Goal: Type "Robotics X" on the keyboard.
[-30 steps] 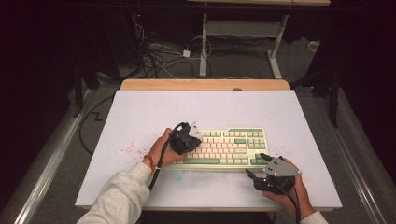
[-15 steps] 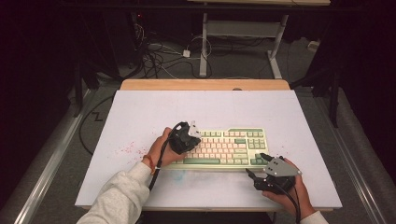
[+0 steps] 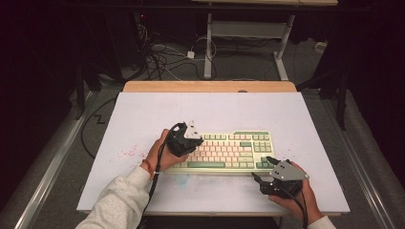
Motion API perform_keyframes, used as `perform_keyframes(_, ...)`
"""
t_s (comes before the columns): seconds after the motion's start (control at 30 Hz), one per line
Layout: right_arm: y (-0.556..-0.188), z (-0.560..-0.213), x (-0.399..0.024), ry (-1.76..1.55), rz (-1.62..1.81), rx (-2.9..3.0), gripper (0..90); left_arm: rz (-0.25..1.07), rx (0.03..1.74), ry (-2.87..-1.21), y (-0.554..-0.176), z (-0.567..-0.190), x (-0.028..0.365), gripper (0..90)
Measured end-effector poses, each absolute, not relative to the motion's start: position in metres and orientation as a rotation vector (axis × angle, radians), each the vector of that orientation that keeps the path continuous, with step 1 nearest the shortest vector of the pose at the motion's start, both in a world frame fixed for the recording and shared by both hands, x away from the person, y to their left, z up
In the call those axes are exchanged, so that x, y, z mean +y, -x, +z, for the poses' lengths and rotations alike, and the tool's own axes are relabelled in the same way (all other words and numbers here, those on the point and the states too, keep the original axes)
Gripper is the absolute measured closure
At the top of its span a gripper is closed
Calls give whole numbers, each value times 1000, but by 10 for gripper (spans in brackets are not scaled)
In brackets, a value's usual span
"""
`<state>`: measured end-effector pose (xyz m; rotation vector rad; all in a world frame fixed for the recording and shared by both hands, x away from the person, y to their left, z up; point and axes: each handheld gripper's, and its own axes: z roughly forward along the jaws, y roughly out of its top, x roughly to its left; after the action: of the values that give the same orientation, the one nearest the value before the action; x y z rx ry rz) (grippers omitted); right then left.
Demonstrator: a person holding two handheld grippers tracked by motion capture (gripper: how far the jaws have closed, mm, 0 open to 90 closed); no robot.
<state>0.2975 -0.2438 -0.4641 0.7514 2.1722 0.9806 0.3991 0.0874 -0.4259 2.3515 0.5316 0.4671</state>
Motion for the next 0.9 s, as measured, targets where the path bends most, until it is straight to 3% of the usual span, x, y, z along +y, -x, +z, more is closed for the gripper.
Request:
perform_keyframes(0.27,-297,-463,-245,-753,993,2167,276,508,521,-2286,-391,-420,98,696)
perform_keyframes(0.57,-297,-461,-246,-757,1003,2162,276,613,512,-2223,-378,-418,109,394)
perform_keyframes(0.73,-297,-460,-247,-760,1006,2160,275,640,497,-2201,-372,-419,113,265)
perform_keyframes(0.9,-297,-460,-247,-758,1013,2156,275,677,497,-2156,-364,-419,119,203)
